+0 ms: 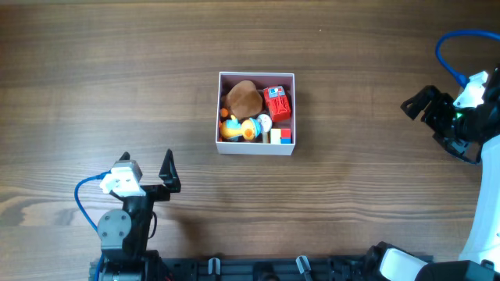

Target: Pack container

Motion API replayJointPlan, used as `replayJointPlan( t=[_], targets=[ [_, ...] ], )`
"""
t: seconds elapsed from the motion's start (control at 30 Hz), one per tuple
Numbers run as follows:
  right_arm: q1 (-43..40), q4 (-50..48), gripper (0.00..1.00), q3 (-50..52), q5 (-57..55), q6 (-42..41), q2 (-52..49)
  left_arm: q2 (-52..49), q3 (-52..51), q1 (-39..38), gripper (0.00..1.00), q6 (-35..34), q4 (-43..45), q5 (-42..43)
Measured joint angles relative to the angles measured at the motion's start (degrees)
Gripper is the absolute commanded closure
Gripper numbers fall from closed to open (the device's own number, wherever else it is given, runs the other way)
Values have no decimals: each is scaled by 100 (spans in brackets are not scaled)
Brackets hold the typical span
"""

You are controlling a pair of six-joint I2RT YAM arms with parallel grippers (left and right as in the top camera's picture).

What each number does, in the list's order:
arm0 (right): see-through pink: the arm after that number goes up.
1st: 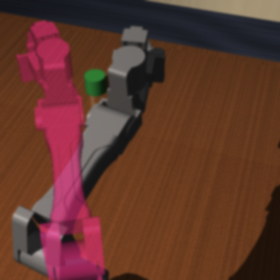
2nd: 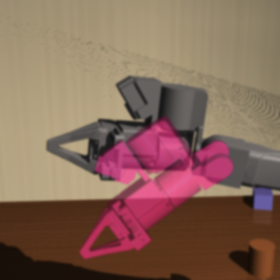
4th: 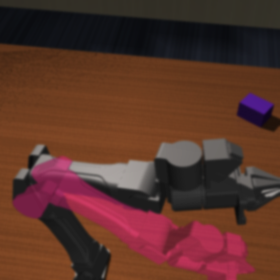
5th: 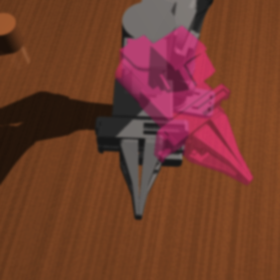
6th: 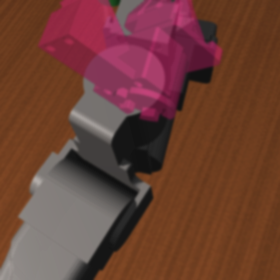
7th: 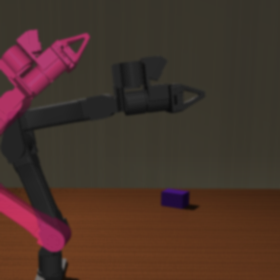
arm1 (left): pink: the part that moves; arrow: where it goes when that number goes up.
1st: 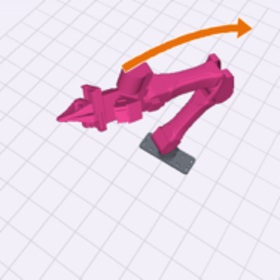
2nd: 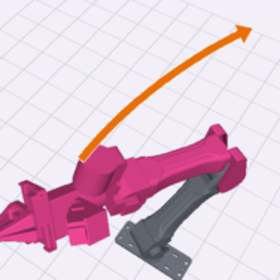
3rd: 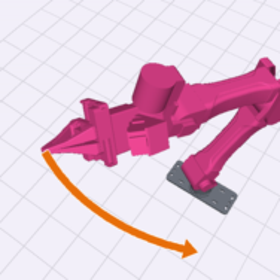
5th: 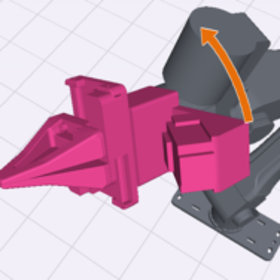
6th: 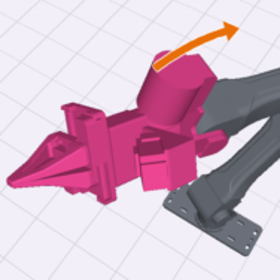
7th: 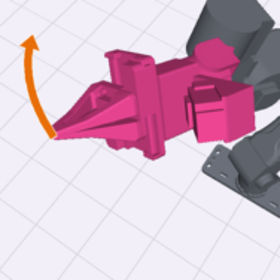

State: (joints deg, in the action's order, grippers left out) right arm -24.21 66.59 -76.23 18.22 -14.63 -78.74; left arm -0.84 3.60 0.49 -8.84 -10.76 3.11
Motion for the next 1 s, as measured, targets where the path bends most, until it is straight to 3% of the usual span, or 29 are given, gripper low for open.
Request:
replayJointPlan(
  t=[0.83, 1.0],
  targets=[
    [4, 7, 0, 2, -13, 0, 28, 0, -2, 0, 0, 0, 13, 0],
    [739, -699, 0, 37, -402, 221, 1010, 2, -2, 0, 0, 0, 13, 0]
  ],
)
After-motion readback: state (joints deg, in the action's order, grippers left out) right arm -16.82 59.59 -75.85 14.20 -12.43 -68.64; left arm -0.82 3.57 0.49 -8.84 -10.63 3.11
